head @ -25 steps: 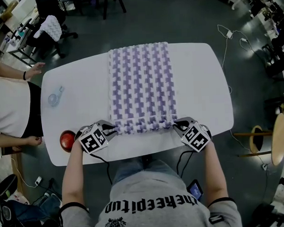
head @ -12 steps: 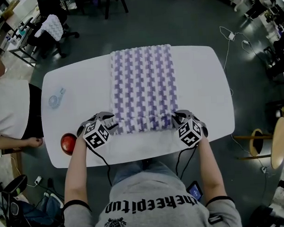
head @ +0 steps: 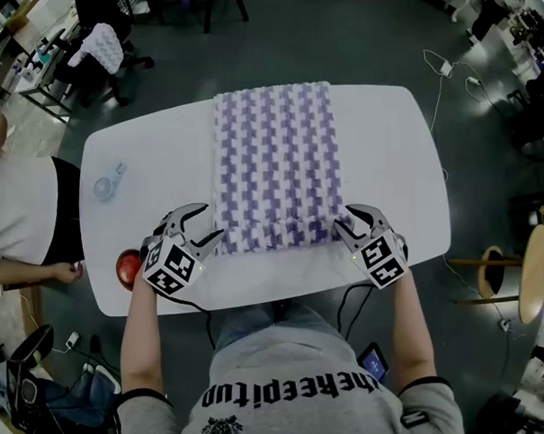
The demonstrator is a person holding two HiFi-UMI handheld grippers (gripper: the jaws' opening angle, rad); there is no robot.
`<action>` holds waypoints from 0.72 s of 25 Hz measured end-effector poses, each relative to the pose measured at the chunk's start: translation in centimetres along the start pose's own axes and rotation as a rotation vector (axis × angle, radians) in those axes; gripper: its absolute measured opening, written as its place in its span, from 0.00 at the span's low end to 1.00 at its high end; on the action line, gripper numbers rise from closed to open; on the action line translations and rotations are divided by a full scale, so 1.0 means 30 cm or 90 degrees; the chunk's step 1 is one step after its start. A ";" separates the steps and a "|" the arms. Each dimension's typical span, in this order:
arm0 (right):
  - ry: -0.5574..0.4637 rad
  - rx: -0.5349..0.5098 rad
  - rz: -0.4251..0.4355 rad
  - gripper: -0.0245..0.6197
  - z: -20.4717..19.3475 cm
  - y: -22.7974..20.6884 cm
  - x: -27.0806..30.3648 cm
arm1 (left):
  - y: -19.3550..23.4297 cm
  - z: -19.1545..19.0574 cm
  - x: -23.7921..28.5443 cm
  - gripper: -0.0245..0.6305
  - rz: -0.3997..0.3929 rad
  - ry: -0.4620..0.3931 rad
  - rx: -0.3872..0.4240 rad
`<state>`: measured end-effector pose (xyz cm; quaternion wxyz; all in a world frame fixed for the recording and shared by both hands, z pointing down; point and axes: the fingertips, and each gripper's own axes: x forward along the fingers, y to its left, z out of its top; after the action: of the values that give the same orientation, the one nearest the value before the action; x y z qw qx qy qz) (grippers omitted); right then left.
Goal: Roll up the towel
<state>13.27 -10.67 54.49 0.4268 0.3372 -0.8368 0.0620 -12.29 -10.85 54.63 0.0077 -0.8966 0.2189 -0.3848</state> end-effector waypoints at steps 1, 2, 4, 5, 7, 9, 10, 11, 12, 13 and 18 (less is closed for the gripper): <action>-0.012 -0.012 0.011 0.24 0.015 0.029 -0.014 | -0.032 0.012 -0.009 0.40 -0.007 -0.003 0.017; -0.020 -0.026 0.025 0.24 0.026 0.063 -0.023 | -0.074 0.017 -0.010 0.40 -0.022 -0.001 0.034; -0.022 -0.061 0.055 0.24 0.026 0.136 -0.021 | -0.167 0.003 0.010 0.40 -0.061 0.013 0.061; -0.014 -0.080 0.071 0.24 0.015 0.171 -0.012 | -0.210 -0.013 0.027 0.40 -0.080 0.024 0.068; 0.010 -0.112 0.094 0.26 -0.024 0.232 0.009 | -0.284 -0.052 0.061 0.40 -0.108 0.050 0.075; 0.027 -0.126 0.095 0.26 -0.061 0.262 0.021 | -0.329 -0.084 0.084 0.40 -0.121 0.069 0.081; 0.031 -0.124 0.083 0.26 -0.072 0.258 0.026 | -0.335 -0.095 0.093 0.40 -0.120 0.075 0.083; 0.032 -0.117 0.062 0.26 -0.080 0.240 0.032 | -0.329 -0.103 0.102 0.40 -0.115 0.079 0.082; 0.032 -0.107 0.034 0.26 -0.084 0.210 0.041 | -0.312 -0.110 0.111 0.40 -0.105 0.082 0.078; 0.031 -0.094 0.005 0.26 -0.086 0.176 0.051 | -0.289 -0.114 0.121 0.40 -0.093 0.085 0.072; 0.027 -0.068 -0.064 0.26 -0.044 0.055 0.105 | -0.169 -0.117 0.163 0.40 -0.043 0.095 0.051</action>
<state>11.85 -10.48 58.01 0.4647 0.3541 -0.8116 0.0028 -9.79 -7.68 61.38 0.0143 -0.8715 0.1730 -0.4587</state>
